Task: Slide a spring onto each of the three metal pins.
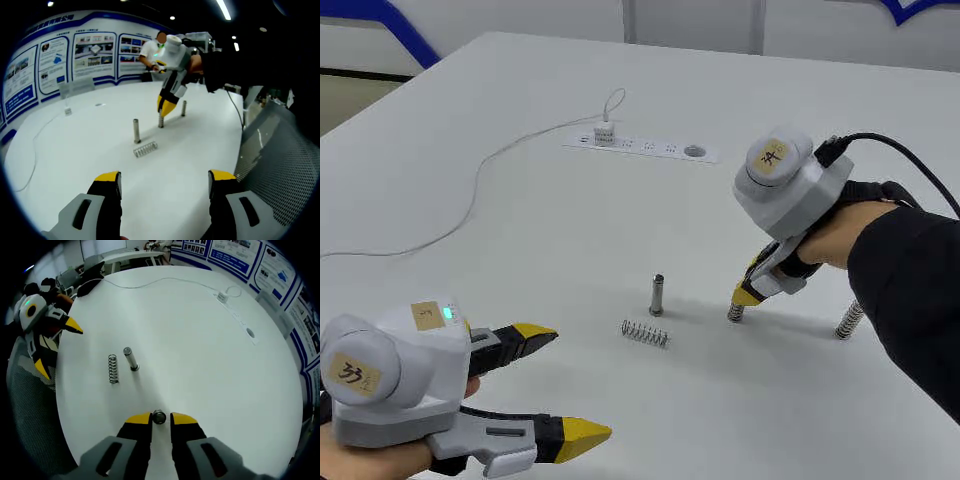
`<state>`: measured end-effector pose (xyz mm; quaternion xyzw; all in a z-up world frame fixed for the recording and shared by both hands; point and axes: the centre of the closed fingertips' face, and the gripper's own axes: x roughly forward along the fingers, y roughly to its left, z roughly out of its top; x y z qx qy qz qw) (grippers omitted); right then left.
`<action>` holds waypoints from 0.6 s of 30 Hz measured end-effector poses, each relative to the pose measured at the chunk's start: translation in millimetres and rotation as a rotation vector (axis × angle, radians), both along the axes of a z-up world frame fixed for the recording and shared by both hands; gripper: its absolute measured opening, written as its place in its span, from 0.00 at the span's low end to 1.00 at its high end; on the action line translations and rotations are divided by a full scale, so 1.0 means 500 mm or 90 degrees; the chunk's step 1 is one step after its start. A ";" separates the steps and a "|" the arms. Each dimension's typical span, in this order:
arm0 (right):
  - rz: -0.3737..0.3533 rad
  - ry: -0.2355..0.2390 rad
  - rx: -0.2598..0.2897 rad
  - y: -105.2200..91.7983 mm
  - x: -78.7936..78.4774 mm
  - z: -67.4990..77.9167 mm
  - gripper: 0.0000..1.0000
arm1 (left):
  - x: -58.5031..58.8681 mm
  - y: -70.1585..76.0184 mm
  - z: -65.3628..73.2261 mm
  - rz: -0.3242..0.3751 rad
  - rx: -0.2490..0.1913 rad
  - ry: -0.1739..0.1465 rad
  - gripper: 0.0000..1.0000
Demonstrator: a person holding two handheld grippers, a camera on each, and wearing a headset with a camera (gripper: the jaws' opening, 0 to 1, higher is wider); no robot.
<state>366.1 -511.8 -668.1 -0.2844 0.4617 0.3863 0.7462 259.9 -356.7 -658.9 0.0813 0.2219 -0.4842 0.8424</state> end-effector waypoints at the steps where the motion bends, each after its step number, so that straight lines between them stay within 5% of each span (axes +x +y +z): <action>1: 0.001 -0.004 0.001 0.000 0.001 0.003 0.17 | 0.000 0.000 0.000 0.000 0.000 0.000 0.72; 11: 0.021 -0.047 0.009 0.008 -0.003 0.038 0.19 | -0.001 -0.003 0.000 -0.003 -0.001 -0.001 0.72; 18: 0.053 -0.057 0.026 0.054 -0.026 0.054 0.19 | -0.001 -0.005 0.001 -0.005 0.000 -0.003 0.72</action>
